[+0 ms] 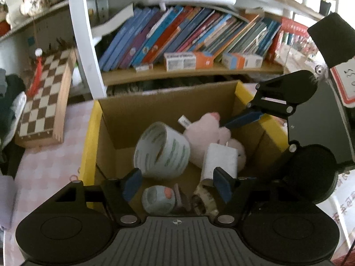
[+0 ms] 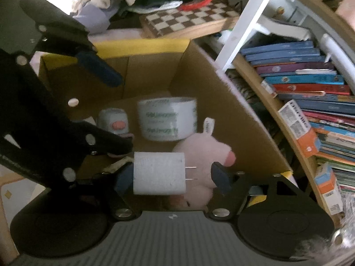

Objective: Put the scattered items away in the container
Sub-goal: 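Lower and release the toy car and adapter into the box with both grippers, then move both grippers back toward the pink comb and white block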

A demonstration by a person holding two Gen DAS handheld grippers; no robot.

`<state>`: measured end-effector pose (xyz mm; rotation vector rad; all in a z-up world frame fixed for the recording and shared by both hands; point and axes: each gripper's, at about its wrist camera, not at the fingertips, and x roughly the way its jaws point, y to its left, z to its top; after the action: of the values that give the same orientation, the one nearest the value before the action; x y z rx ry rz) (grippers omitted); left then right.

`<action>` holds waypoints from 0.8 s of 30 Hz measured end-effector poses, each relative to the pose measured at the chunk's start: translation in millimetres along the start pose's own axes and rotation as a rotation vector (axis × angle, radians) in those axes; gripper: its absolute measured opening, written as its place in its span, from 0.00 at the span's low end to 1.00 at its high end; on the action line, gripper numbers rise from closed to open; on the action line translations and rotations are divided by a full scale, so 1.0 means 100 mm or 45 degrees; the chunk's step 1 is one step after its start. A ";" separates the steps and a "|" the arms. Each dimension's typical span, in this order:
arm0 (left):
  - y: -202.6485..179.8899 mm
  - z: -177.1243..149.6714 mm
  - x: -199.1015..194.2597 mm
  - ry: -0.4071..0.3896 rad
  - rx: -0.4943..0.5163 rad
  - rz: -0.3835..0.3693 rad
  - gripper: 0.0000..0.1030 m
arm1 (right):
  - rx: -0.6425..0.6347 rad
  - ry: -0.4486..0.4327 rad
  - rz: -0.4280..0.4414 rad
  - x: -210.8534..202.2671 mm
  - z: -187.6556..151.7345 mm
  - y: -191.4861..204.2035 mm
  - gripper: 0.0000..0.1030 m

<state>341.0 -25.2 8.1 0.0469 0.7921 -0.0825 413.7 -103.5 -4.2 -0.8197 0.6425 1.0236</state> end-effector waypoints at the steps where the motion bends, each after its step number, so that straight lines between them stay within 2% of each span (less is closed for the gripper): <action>1: -0.01 0.01 -0.04 -0.017 0.001 -0.001 0.71 | 0.007 -0.013 -0.009 -0.04 0.00 0.00 0.72; 4: -0.03 0.02 -0.19 -0.074 -0.003 -0.003 0.71 | 0.026 -0.061 -0.040 -0.20 0.00 -0.01 0.74; 10: -0.07 0.02 -0.53 -0.194 0.006 -0.007 0.73 | 0.090 -0.170 -0.172 -0.61 0.01 0.04 0.76; 17: -0.03 -0.09 -0.92 -0.324 -0.029 -0.035 0.77 | 0.241 -0.306 -0.289 -1.11 0.00 0.24 0.79; 24: 0.04 -0.32 -1.12 -0.351 -0.051 -0.040 0.79 | 0.438 -0.347 -0.378 -1.35 -0.06 0.52 0.82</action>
<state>239.9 -12.1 65.7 -0.0147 0.5186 -0.1007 313.0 -158.6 84.2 -0.4461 0.4304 0.7109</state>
